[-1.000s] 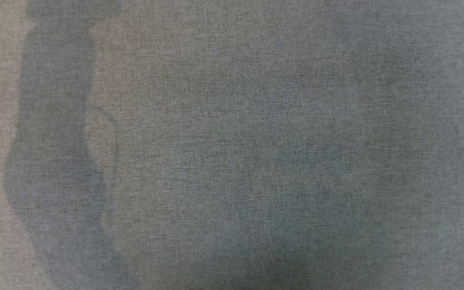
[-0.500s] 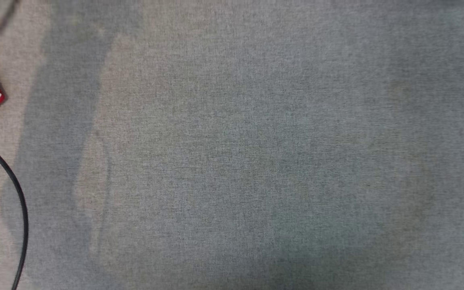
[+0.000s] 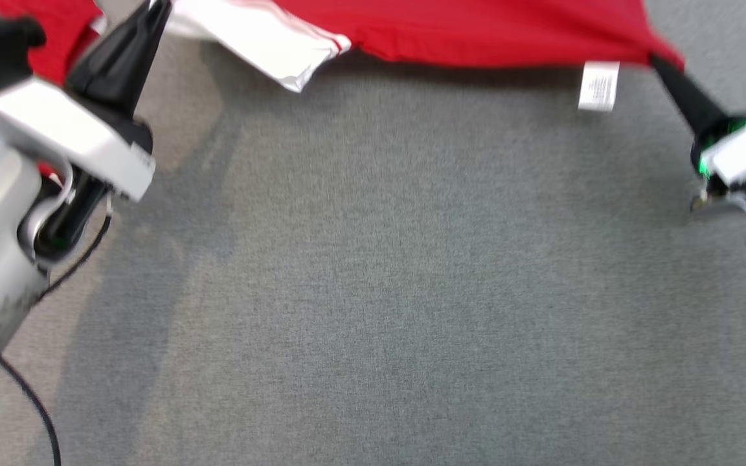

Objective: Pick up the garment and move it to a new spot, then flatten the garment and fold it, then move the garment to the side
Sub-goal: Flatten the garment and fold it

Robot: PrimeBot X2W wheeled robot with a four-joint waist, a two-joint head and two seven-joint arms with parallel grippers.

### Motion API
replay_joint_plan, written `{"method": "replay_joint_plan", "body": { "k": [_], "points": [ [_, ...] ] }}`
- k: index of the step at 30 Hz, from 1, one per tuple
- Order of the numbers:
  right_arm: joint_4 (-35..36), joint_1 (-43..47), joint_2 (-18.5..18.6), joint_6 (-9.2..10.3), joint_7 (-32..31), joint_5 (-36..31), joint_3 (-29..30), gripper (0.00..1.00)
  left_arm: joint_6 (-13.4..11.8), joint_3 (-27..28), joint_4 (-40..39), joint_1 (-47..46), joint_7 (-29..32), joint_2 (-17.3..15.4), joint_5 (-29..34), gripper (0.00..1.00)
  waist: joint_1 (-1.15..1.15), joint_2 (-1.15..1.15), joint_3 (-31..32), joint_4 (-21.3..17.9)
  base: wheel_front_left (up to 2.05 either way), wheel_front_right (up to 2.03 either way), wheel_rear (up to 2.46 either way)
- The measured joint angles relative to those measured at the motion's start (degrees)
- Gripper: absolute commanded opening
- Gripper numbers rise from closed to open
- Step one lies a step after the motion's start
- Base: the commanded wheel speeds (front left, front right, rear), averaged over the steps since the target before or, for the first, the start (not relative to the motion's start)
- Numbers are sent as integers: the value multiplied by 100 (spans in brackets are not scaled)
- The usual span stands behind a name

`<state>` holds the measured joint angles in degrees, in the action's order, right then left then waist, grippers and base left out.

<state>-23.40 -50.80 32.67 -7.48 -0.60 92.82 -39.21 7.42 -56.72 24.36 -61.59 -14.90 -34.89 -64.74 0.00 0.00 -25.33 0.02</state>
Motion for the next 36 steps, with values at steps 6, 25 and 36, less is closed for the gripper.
{"method": "replay_joint_plan", "body": {
  "k": [6,25,36],
  "points": [
    [409,1011,290,0,-355,290,4,0,-21,797,-432,1288,-2,-55,399,0,0,0,633,-11,0,0,0],
    [1714,4007,933,0,67,604,798,0,-754,2082,-2689,5181,-8,144,1072,0,0,0,1760,212,0,0,0],
    [2217,5076,926,0,179,705,1406,0,-1147,2234,-3515,5887,-9,100,1210,0,-1,0,1725,254,0,0,0]
  ]
}}
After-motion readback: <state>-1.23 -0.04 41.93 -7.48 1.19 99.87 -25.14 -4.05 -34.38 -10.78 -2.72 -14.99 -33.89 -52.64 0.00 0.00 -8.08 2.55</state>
